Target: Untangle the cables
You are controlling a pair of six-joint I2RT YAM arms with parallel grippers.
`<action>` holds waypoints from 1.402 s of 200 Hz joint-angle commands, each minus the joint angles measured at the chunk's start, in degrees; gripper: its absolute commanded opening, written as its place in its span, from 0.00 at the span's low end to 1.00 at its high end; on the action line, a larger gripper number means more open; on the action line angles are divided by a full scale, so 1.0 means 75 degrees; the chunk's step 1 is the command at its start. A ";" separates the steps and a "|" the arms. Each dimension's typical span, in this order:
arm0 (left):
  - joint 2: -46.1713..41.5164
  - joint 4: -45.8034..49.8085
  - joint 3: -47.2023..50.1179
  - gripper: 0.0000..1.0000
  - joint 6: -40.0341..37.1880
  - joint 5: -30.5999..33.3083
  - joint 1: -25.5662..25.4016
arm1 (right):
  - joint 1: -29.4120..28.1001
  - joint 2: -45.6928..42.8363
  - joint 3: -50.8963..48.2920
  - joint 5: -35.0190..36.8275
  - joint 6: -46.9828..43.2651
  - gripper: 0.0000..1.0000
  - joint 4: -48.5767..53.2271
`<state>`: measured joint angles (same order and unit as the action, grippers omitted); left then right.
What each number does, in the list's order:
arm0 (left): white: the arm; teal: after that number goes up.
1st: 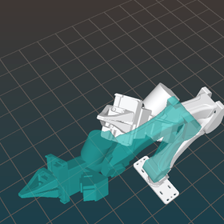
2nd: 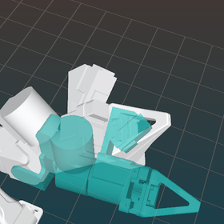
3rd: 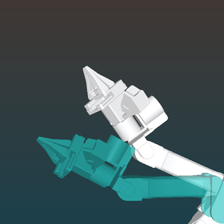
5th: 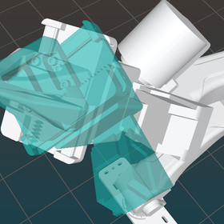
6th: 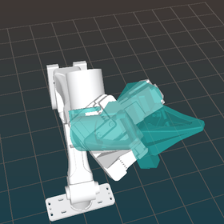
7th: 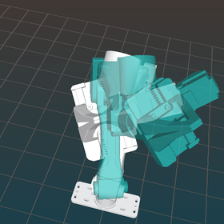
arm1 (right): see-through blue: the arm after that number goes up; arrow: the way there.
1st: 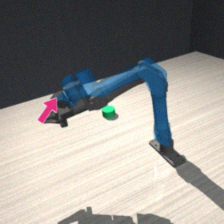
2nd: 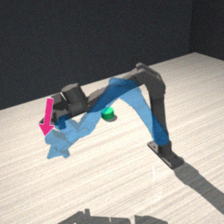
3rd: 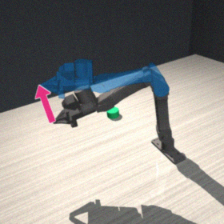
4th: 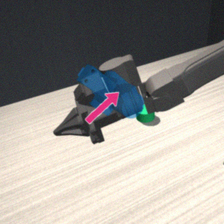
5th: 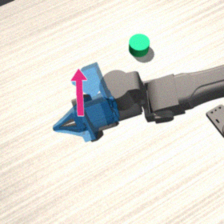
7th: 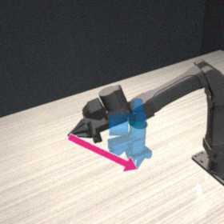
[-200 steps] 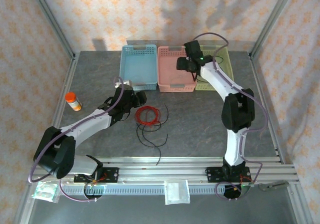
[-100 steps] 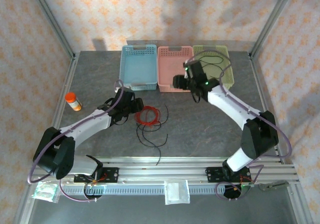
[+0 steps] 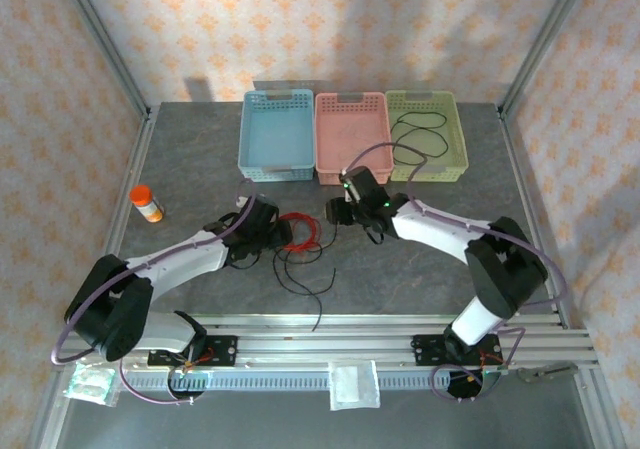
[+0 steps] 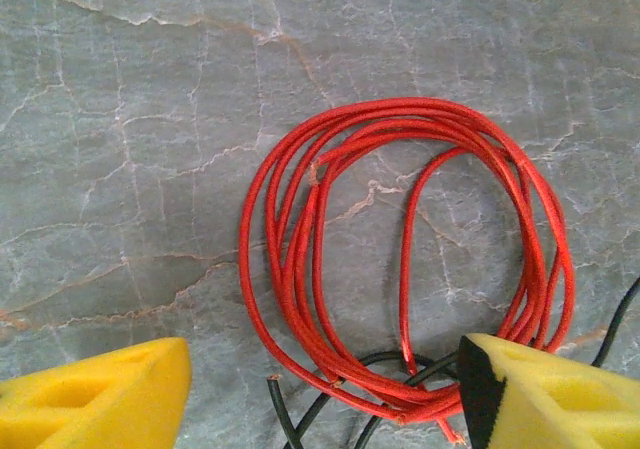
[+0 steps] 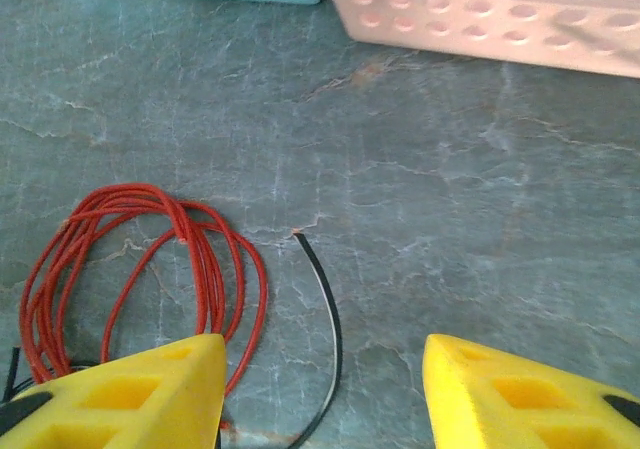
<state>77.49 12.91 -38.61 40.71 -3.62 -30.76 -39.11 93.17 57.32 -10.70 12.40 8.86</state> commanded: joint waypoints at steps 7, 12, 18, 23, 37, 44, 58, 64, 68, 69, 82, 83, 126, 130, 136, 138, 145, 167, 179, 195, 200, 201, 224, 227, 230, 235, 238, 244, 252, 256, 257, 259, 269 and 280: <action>0.0178 -0.0293 0.0115 0.76 0.0300 0.0069 -0.0002 | -0.0125 0.0423 0.0006 0.0063 -0.0129 0.54 -0.0471; 0.0190 -0.0325 0.0112 0.76 0.0313 0.0063 0.0000 | -0.0156 0.0495 0.0038 0.0125 -0.0152 0.54 -0.0448; 0.0202 -0.0368 0.0121 0.76 0.0325 0.0049 -0.0004 | -0.0164 0.0563 0.0056 0.0162 -0.0171 0.54 -0.0434; 0.0214 -0.0410 0.0133 0.77 0.0336 0.0042 0.0000 | -0.0174 0.0611 0.0068 0.0198 -0.0177 0.54 -0.0434; 0.0293 -0.0510 0.0138 0.77 0.0350 -0.0002 -0.0003 | -0.0176 0.0744 0.0086 0.0267 -0.0198 0.54 -0.0439; 0.0342 -0.0546 0.0144 0.77 0.0350 -0.0020 0.0000 | -0.0181 0.0814 0.0101 0.0310 -0.0200 0.54 -0.0423; 0.0444 -0.0572 0.0129 0.77 0.0350 -0.0030 -0.0009 | -0.0186 0.0929 0.0115 0.0394 -0.0182 0.53 -0.0445; 0.0480 -0.0589 0.0121 0.77 0.0338 -0.0011 -0.0001 | -0.0187 0.0976 0.0130 0.0440 -0.0178 0.53 -0.0473; 0.0494 -0.0601 0.0125 0.77 0.0327 0.0001 -0.0003 | -0.0187 0.1001 0.0124 0.0459 -0.0177 0.53 -0.0478; 0.0506 -0.0604 0.0117 0.77 0.0326 0.0001 -0.0001 | -0.0187 0.1010 0.0126 0.0462 -0.0177 0.53 -0.0490; 0.0574 -0.0607 0.0084 0.77 0.0293 0.0063 0.0012 | -0.0199 0.1118 0.0159 0.0501 -0.0159 0.52 -0.0524; 0.0588 -0.0602 0.0085 0.77 0.0292 0.0067 0.0012 | -0.0199 0.1127 0.0155 0.0501 -0.0162 0.52 -0.0536; 0.0752 -0.0490 -0.0078 0.78 0.0199 0.0432 0.0021 | -0.0245 0.1415 0.0346 0.0519 -0.0118 0.43 -0.0587; 0.0764 -0.0474 -0.0095 0.78 0.0186 0.0435 0.0016 | -0.0245 0.1434 0.0358 0.0524 -0.0113 0.42 -0.0591; 0.0791 -0.0479 -0.0118 0.78 0.0164 0.0436 0.0022 | -0.0246 0.1461 0.0371 0.0528 -0.0101 0.39 -0.0591; 0.0798 -0.0487 -0.0115 0.78 0.0157 0.0436 0.0023 | -0.0240 0.1470 0.0373 0.0528 -0.0097 0.38 -0.0592; 0.0829 -0.0490 -0.0125 0.78 0.0130 0.0441 0.0023 | -0.0255 0.1476 0.0373 0.0520 -0.0078 0.35 -0.0603; 0.0900 -0.0514 -0.0178 0.78 0.0041 0.0435 0.0023 | -0.0263 0.1415 0.0303 0.0555 -0.0004 0.26 -0.0647; 0.0917 -0.0541 -0.0201 0.78 0.0001 0.0453 0.0013 | -0.0269 0.1318 0.0214 0.0689 0.0022 0.22 -0.0651; 0.0939 -0.0691 -0.0215 0.79 -0.0115 0.0337 -0.0018 | -0.0269 0.1086 0.0032 0.0976 0.0048 0.18 -0.0631; 0.0962 -0.0727 -0.0226 0.79 -0.0135 0.0304 -0.0022 | -0.0269 0.0980 -0.0048 0.1088 0.0068 0.16 -0.0640; 0.0969 -0.0738 -0.0229 0.79 -0.0139 0.0294 -0.0023 | -0.0269 0.0970 -0.0060 0.1117 0.0074 0.16 -0.0647; 0.1157 -0.0995 -0.0335 0.79 -0.0303 -0.0033 -0.0175 | -0.0269 0.0523 -0.0354 0.1692 0.0169 0.08 -0.0576; 0.1192 -0.1019 -0.0365 0.79 -0.0312 -0.0068 -0.0195 | -0.0259 0.0467 -0.0377 0.1784 0.0182 0.07 -0.0564; 0.1221 -0.1043 -0.0381 0.79 -0.0318 -0.0104 -0.0217 | -0.0258 0.0416 -0.0419 0.1853 0.0193 0.06 -0.0555; 0.1261 -0.1072 -0.0419 0.79 -0.0321 -0.0141 -0.0275 | -0.0258 0.0330 -0.0471 0.1934 0.0189 0.05 -0.0534; 0.1284 -0.1096 -0.0439 0.79 -0.0319 -0.0148 -0.0294 | -0.0247 0.0277 -0.0507 0.1966 0.0178 0.04 -0.0521; 0.1323 -0.1142 -0.0464 0.79 -0.0308 -0.0171 -0.0347 | -0.0235 0.0192 -0.0555 0.2021 0.0142 0.02 -0.0478; 0.1374 -0.1197 -0.0484 0.78 -0.0286 -0.0204 -0.0415 | -0.0211 0.0079 -0.0607 0.2166 0.0092 0.00 -0.0391; 0.1391 -0.1225 -0.0488 0.78 -0.0264 -0.0225 -0.0426 | -0.0199 0.0030 -0.0636 0.2246 0.0081 0.00 -0.0357; 0.1395 -0.1232 -0.0494 0.78 -0.0262 -0.0229 -0.0430 | -0.0187 0.0009 -0.0641 0.2276 0.0081 0.00 -0.0336; 0.1406 -0.1253 -0.0493 0.78 -0.0260 -0.0246 -0.0432 | -0.0187 -0.0021 -0.0654 0.2327 0.0072 0.00 -0.0320; 0.1465 -0.1298 -0.0513 0.78 -0.0237 -0.0301 -0.0467 | -0.0115 -0.0161 -0.0730 0.2481 0.0021 0.00 -0.0254; 0.1514 -0.1299 -0.0561 0.78 -0.0225 -0.0303 -0.0513 | -0.0009 -0.0325 -0.0792 0.2617 -0.0056 0.00 -0.0153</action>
<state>87.92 5.17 -40.99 39.35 -5.02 -33.98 -40.60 93.95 52.69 2.68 13.19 5.19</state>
